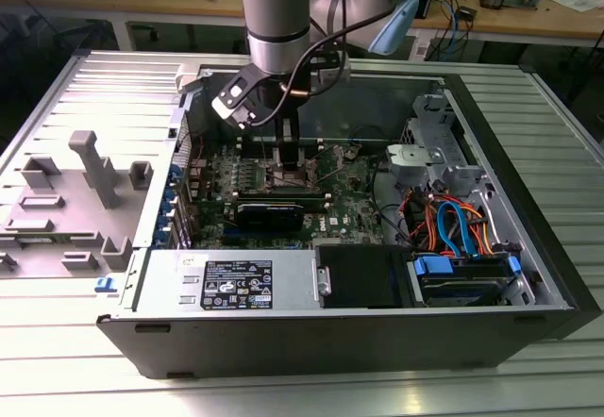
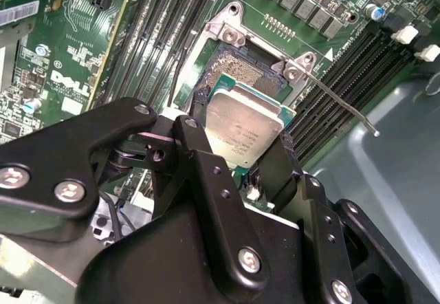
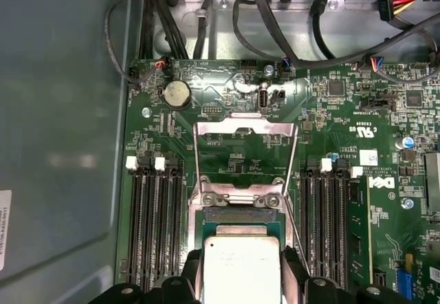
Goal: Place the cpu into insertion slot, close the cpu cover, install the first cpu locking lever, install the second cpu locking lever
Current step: 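Place the cpu into insertion slot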
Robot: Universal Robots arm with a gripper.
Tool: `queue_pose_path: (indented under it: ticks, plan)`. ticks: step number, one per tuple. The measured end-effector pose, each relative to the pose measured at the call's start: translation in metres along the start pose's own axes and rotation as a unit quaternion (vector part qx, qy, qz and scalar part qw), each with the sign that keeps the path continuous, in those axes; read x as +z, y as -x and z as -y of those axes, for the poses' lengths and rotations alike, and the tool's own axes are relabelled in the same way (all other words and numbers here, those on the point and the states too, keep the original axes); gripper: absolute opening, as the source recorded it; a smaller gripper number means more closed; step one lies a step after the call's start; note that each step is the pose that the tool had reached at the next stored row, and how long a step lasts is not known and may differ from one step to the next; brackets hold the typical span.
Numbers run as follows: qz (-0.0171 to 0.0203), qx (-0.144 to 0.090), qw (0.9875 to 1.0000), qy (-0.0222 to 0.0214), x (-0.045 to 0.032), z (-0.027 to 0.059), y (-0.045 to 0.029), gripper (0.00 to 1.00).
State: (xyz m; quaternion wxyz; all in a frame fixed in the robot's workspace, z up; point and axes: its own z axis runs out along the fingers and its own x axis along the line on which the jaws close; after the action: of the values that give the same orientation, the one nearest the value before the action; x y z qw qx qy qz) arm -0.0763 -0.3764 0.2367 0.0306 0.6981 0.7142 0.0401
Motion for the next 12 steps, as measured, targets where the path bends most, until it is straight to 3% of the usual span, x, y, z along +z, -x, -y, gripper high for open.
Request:
queue_pose_path:
  ticks: [12]
  plan:
    - [0.0003,0.000,1.0000,0.0000,0.0048,0.0015,0.0001,0.55]
